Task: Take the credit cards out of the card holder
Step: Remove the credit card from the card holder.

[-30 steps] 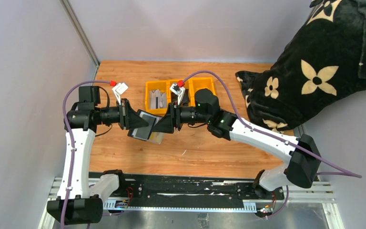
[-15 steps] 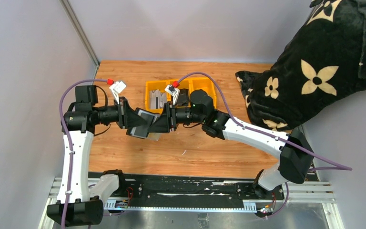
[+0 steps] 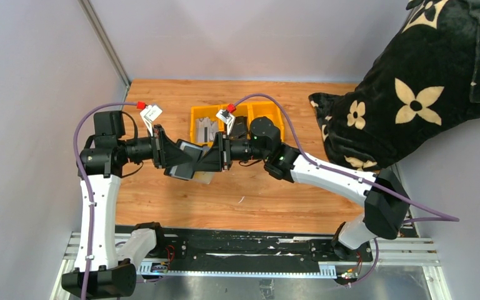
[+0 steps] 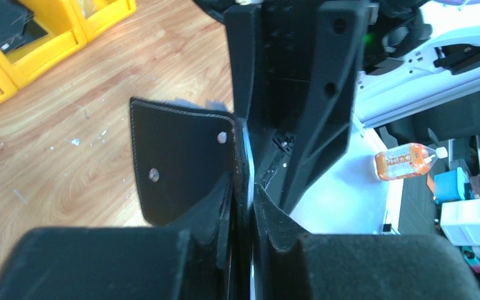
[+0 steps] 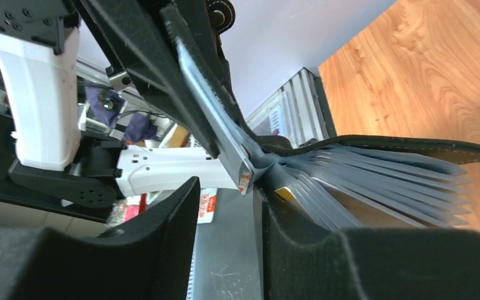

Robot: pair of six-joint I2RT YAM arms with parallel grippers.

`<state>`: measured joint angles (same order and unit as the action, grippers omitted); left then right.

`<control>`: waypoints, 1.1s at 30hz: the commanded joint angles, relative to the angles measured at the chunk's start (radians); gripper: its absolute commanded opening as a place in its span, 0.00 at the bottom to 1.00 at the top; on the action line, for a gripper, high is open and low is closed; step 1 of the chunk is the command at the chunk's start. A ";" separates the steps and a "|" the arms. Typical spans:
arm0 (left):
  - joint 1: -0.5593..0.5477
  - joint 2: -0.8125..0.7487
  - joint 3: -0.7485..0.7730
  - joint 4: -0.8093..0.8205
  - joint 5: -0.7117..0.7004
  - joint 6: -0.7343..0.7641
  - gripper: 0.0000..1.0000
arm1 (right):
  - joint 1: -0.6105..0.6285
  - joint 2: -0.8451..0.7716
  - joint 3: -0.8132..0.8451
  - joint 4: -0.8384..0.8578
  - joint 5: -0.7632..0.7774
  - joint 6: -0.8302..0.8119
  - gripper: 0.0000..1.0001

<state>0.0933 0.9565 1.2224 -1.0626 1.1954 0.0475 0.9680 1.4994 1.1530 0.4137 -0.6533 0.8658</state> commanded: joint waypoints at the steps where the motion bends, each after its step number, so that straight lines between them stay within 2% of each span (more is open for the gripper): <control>1: -0.004 -0.028 -0.014 -0.005 0.151 -0.032 0.18 | -0.009 0.053 -0.012 0.250 -0.012 0.139 0.36; 3: -0.003 -0.033 -0.027 -0.004 0.163 -0.027 0.21 | -0.009 0.062 -0.031 0.334 -0.022 0.201 0.28; 8: -0.003 -0.045 -0.068 -0.004 0.237 -0.016 0.42 | -0.016 0.047 -0.077 0.458 -0.032 0.268 0.09; 10: -0.003 -0.049 -0.080 -0.004 0.257 -0.009 0.46 | -0.020 0.035 -0.100 0.477 -0.032 0.276 0.02; 12: -0.003 -0.049 -0.088 -0.003 0.261 -0.006 0.46 | -0.022 0.022 -0.115 0.483 -0.030 0.276 0.00; 14: -0.003 -0.046 -0.090 -0.004 0.262 -0.005 0.44 | -0.023 0.013 -0.127 0.492 -0.029 0.276 0.00; 19: -0.003 -0.037 -0.088 -0.005 0.267 -0.008 0.31 | -0.023 -0.009 -0.162 0.523 -0.029 0.287 0.00; 27: -0.003 -0.033 -0.078 -0.004 0.278 -0.018 0.29 | -0.028 -0.045 -0.221 0.561 -0.008 0.292 0.00; 33: -0.001 -0.031 -0.074 -0.005 0.275 -0.023 0.18 | -0.027 -0.067 -0.254 0.563 -0.006 0.285 0.00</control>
<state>0.0959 0.9272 1.1423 -1.0470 1.4220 0.0402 0.9596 1.4788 0.9127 0.8989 -0.6971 1.1461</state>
